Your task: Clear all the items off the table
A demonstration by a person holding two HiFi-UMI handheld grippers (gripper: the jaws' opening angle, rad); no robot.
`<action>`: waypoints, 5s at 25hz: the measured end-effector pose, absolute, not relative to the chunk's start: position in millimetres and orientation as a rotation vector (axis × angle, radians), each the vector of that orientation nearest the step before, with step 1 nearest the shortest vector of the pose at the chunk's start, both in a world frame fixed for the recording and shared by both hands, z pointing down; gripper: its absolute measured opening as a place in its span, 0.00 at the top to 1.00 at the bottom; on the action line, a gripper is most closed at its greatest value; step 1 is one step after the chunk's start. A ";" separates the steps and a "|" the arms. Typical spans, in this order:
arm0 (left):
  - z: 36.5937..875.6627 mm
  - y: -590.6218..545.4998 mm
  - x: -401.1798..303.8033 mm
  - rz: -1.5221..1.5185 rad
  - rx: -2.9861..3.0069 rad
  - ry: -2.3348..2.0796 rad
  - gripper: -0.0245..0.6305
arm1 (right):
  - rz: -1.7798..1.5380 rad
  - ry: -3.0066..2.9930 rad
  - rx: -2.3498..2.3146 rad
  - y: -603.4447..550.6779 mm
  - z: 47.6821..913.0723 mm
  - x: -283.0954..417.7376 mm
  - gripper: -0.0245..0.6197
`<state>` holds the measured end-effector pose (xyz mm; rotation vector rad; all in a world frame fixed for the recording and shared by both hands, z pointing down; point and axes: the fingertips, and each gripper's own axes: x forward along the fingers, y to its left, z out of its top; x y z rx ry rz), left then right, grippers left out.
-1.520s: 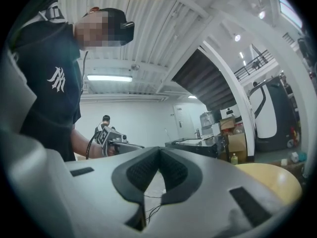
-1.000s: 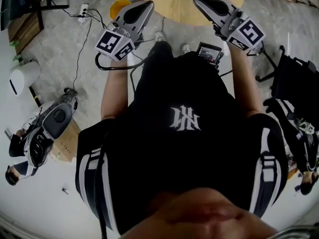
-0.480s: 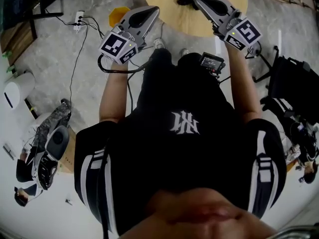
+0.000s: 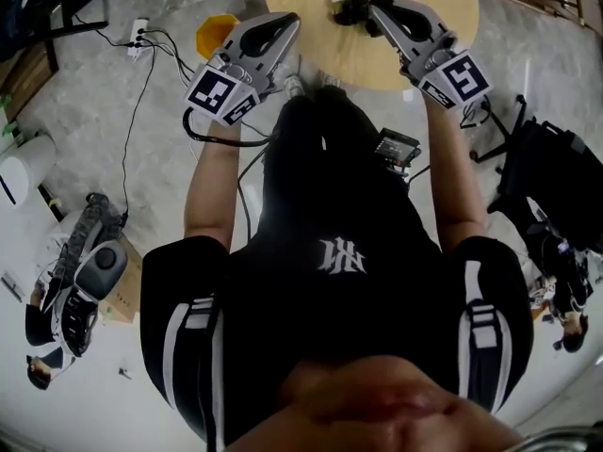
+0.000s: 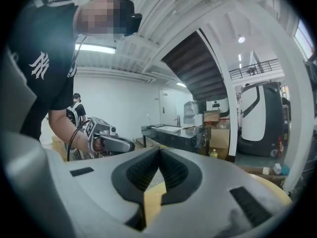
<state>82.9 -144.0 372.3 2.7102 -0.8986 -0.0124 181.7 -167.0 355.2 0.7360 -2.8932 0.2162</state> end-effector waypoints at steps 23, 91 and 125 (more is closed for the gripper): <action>488.8 -253.3 140.0 0.519 2.668 -1.206 0.31 | 0.165 -2.912 0.688 -158.7 385.6 219.0 0.96; 310.5 -200.5 129.8 0.444 2.624 -1.370 0.54 | 0.058 -3.119 0.492 -158.2 235.3 216.6 0.96; 264.3 -335.5 -83.1 0.310 2.656 -1.303 0.54 | 0.034 -3.055 0.662 -265.4 199.7 21.5 0.96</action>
